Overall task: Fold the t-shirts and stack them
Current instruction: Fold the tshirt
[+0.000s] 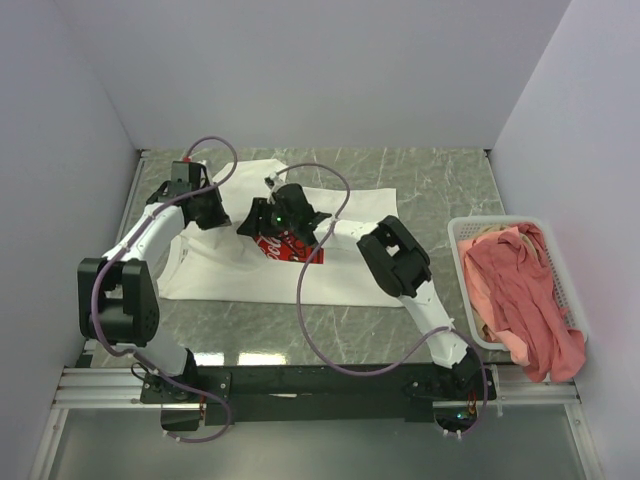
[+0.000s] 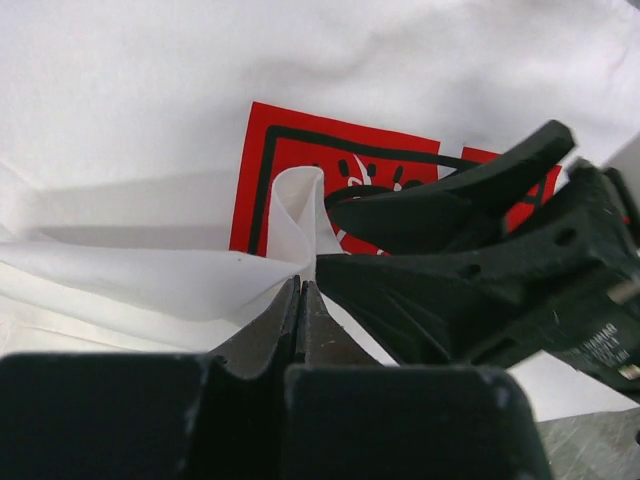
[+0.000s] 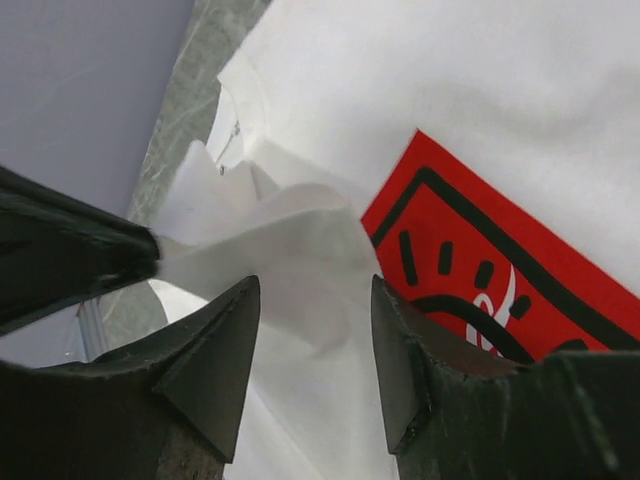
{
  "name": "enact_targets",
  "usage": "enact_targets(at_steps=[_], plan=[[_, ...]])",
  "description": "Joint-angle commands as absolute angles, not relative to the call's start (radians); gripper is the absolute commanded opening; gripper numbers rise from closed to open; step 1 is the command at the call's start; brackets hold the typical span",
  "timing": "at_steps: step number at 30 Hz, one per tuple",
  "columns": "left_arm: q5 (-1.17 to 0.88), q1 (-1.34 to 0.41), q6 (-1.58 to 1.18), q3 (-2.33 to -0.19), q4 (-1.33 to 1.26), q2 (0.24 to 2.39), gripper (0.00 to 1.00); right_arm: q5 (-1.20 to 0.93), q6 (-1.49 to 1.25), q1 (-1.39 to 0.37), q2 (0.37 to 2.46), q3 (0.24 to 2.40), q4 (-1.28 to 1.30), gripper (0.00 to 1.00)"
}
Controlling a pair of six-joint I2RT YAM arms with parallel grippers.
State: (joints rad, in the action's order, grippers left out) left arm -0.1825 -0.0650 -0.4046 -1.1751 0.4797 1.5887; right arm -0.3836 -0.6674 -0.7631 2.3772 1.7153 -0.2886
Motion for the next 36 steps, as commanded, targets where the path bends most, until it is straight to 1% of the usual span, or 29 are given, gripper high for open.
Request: enact_targets(at_steps=[1,9,16,23,27,29,30,31,33,34,36], plan=[[-0.190,-0.069,-0.380,-1.166,0.469,1.531,0.00,-0.431,-0.794,-0.738,2.407,1.684,-0.439,0.56],[-0.199,-0.069,-0.379,-1.160,0.466,1.517,0.00,-0.474,-0.851,-0.726,2.441,1.687,-0.540,0.56],[-0.204,-0.071,-0.377,-1.167,0.465,1.522,0.00,-0.548,-0.923,-0.724,2.502,1.744,-0.606,0.56],[-0.202,-0.069,-0.376,-1.167,0.463,1.520,0.00,-0.563,-0.950,-0.724,2.536,1.773,-0.615,0.52],[-0.201,-0.069,-0.376,-1.173,0.465,1.526,0.00,-0.554,-0.956,-0.724,2.523,1.750,-0.641,0.45],[-0.196,-0.069,-0.379,-1.177,0.466,1.531,0.00,-0.554,-0.965,-0.722,2.511,1.726,-0.661,0.43],[-0.195,-0.069,-0.377,-1.178,0.466,1.531,0.00,-0.554,-0.969,-0.721,2.508,1.720,-0.681,0.40],[-0.195,-0.069,-0.379,-1.178,0.465,1.534,0.00,-0.554,-0.979,-0.719,2.500,1.704,-0.689,0.33],[-0.193,-0.069,-0.382,-1.184,0.465,1.540,0.00,-0.557,-0.989,-0.713,2.496,1.695,-0.712,0.27],[-0.192,-0.069,-0.382,-1.186,0.465,1.545,0.00,-0.560,-0.995,-0.715,2.491,1.689,-0.715,0.21],[-0.186,-0.069,-0.382,-1.198,0.466,1.551,0.00,-0.554,-0.999,-0.710,2.484,1.677,-0.725,0.15]])
